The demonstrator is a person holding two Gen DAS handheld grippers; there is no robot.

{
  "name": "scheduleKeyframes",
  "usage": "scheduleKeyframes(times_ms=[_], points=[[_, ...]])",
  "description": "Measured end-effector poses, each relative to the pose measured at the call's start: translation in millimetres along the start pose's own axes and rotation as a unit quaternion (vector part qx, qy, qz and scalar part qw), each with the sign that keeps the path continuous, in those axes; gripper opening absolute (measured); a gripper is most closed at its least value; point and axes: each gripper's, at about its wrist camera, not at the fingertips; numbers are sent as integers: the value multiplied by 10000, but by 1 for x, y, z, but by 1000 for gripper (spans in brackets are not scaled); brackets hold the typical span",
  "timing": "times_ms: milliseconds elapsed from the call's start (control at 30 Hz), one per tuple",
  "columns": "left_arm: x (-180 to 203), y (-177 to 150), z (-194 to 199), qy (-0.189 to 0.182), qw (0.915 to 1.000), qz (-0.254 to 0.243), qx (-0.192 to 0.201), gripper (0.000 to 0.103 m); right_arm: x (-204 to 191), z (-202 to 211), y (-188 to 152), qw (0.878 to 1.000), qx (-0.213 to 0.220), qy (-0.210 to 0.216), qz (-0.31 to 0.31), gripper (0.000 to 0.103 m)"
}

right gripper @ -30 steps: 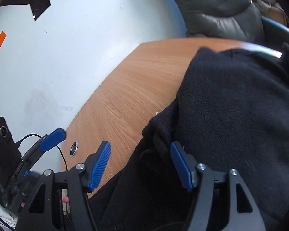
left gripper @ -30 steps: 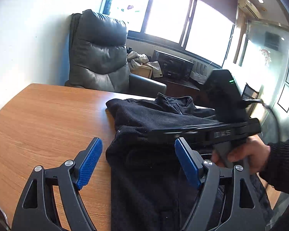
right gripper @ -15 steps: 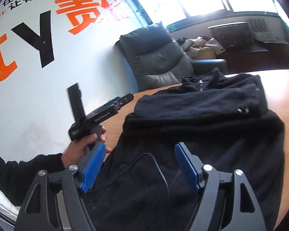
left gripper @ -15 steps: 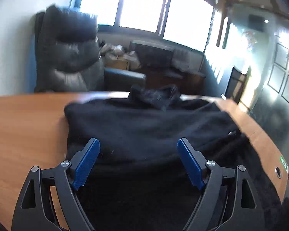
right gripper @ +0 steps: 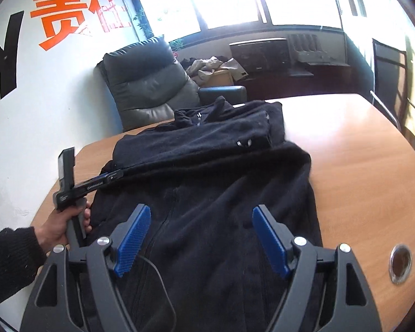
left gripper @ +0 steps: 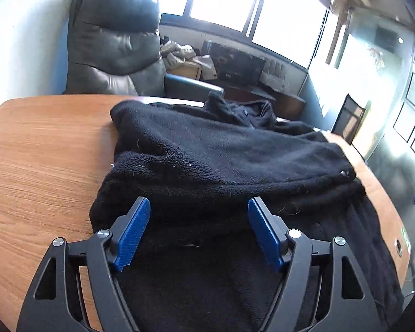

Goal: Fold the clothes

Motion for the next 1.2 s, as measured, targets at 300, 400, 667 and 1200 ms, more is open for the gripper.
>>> scheduleKeyframes(times_ms=[300,400,667,1200], points=[[17,-6,-32,-27,9982,-328,-498,81,5,-161,87,9968,-550,-303,502,81],[-7,-5,-43,-116,9970,213,-734,71,26,-172,79,9965,-607,-446,358,77],[-28,-9,-23,-28,9973,505,-533,51,63,-187,64,9930,-619,-995,110,36],[28,-36,46,-151,9972,-735,24,82,44,-167,10,9848,-733,-1479,541,79]])
Point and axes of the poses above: each gripper's, at about its wrist camera, not at the fingertips, and z roughly against the way its jaws point, x to its right, y to its top, and after that the axes turned 3 degrees about -x, right-handed
